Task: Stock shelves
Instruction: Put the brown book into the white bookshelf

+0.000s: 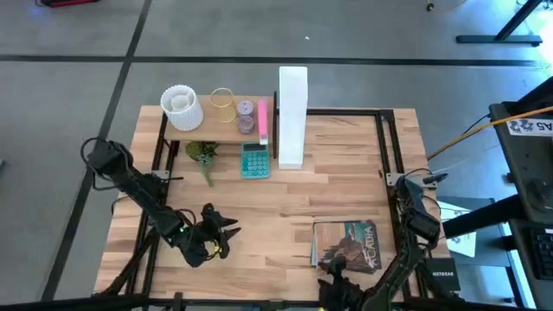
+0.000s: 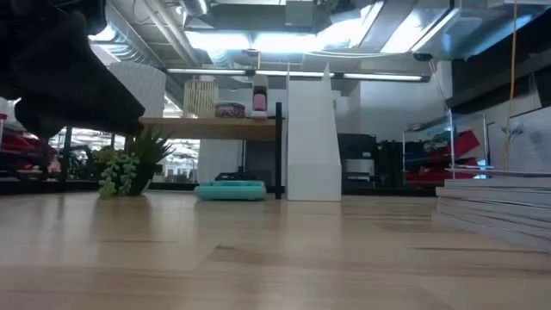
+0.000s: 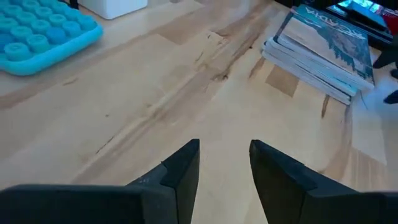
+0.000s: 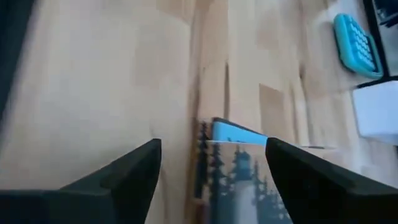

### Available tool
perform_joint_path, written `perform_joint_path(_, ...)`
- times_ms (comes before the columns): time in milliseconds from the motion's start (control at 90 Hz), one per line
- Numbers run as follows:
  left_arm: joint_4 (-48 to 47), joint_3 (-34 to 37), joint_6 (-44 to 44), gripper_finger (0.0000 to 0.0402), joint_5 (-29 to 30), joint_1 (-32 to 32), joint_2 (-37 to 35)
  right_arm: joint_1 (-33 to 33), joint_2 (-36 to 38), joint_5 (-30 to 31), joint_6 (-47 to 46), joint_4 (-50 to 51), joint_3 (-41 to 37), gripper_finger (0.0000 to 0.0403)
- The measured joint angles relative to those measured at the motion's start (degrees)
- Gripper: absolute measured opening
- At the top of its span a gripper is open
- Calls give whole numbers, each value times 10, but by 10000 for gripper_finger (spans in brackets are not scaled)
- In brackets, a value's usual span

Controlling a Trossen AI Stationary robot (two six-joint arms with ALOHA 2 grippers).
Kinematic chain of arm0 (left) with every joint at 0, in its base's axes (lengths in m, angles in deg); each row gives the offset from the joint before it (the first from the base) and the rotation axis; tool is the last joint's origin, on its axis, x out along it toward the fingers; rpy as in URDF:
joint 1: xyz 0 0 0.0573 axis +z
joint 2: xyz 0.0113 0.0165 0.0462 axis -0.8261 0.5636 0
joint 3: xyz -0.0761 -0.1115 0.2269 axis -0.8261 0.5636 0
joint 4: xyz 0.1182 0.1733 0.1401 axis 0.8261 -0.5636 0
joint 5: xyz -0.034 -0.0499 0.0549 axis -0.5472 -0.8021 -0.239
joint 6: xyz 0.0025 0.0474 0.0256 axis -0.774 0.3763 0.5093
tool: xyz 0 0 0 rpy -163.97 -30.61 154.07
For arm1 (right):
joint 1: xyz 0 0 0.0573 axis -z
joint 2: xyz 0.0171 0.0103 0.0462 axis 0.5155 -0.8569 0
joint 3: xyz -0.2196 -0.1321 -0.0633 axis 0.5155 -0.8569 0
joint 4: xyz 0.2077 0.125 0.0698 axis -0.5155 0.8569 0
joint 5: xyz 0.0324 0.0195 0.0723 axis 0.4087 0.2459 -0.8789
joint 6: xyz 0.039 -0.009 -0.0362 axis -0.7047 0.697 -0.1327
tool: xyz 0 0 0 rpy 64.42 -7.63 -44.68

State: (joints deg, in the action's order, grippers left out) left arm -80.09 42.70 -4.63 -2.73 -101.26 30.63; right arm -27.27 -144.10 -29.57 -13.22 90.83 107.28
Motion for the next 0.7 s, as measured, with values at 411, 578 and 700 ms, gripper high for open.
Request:
perform_joint_path(411,-1,0,-1,125,0,10,0,6,0,-33,-8,35,-4,208)
perform_joint_path(578,0,0,-1,125,-5,12,0,6,0,-35,-62,55,-4,187)
perform_joint_path(700,0,0,-1,125,-6,12,0,10,0,-60,-72,55,-4,166)
